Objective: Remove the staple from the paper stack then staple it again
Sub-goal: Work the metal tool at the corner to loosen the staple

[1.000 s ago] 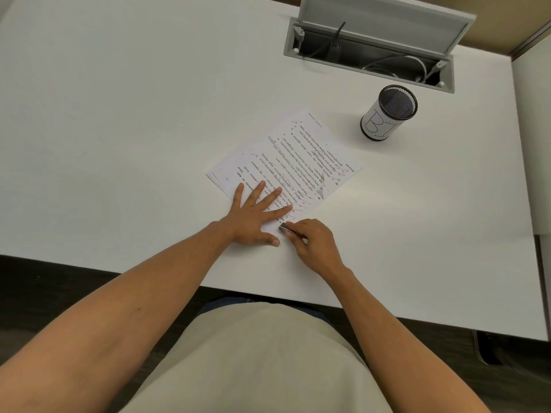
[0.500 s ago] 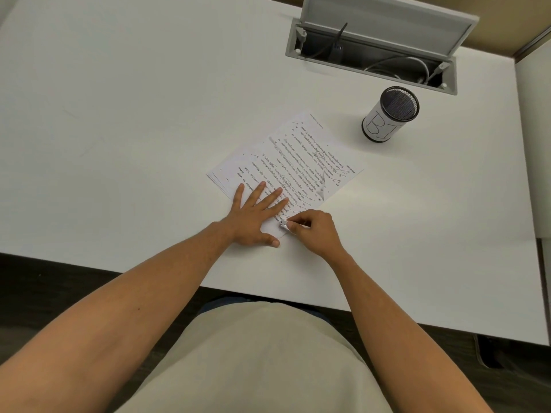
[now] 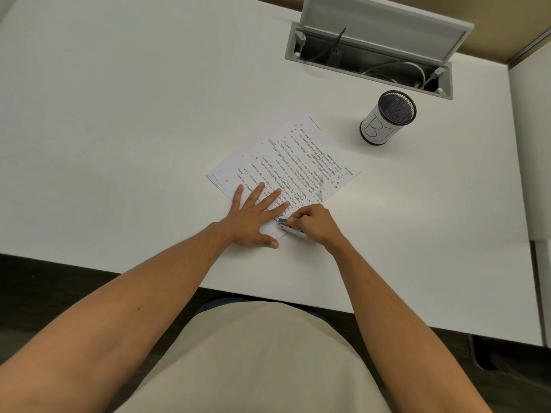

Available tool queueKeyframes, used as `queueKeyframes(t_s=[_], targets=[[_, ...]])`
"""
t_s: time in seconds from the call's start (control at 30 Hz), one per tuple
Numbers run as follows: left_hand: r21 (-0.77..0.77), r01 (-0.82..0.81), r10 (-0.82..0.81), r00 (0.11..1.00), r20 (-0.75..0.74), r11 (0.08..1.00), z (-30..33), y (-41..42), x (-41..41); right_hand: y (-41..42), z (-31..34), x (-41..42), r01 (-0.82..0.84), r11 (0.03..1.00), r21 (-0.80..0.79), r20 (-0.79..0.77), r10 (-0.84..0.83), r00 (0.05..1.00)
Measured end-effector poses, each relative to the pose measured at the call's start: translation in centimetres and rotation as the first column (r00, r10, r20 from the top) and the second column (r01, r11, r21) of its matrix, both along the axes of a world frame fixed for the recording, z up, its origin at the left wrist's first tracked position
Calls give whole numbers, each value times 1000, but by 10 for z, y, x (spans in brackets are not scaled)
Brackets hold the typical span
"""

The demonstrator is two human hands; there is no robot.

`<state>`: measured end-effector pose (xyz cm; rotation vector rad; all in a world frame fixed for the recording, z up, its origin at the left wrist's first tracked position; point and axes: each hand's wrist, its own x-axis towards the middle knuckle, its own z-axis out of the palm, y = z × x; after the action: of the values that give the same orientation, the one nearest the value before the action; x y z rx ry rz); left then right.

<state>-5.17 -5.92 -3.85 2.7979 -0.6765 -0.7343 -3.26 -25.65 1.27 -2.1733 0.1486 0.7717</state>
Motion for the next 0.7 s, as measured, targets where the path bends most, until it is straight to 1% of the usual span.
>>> queueKeyframes(t_s=[0.1,0.2,0.27,0.37,0.43,0.5,0.57,0.6,0.7], targets=[[0,-1,1,1000,-1,1000,0,0,0,-2,3,6,13,1000,-2,-36,-13,999],[-3,-2,2,1000,-1,1000,1,0,0,-5,6,5,-49,998,31,-42,50,998],[-4,-3,3,1000,3,1000,0,-1,0,-8,4,-2,-48,997,61,1,48,999],[-16,-8,8,1000,-1,1000,-2,0,1,-12,1,-14,23,994,103,82,-31,996],[-20,-6,6,1000,1,1000,-2,0,1,-15,-1,-22,66,988,140,109,-82,991],[-20,5,-5,1000,12,1000,-3,1,0,-17,-2,-27,68,986,150,129,-88,988],[-26,12,-12,1000,26,1000,-4,2,0,-17,-2,-32,30,994,107,185,-49,981],[-30,14,-13,999,30,999,-3,2,0,-17,-3,-35,-3,998,69,240,-14,971],[-18,14,-13,999,46,1000,-4,1,-1,-12,-4,-43,-127,990,-59,404,140,904]])
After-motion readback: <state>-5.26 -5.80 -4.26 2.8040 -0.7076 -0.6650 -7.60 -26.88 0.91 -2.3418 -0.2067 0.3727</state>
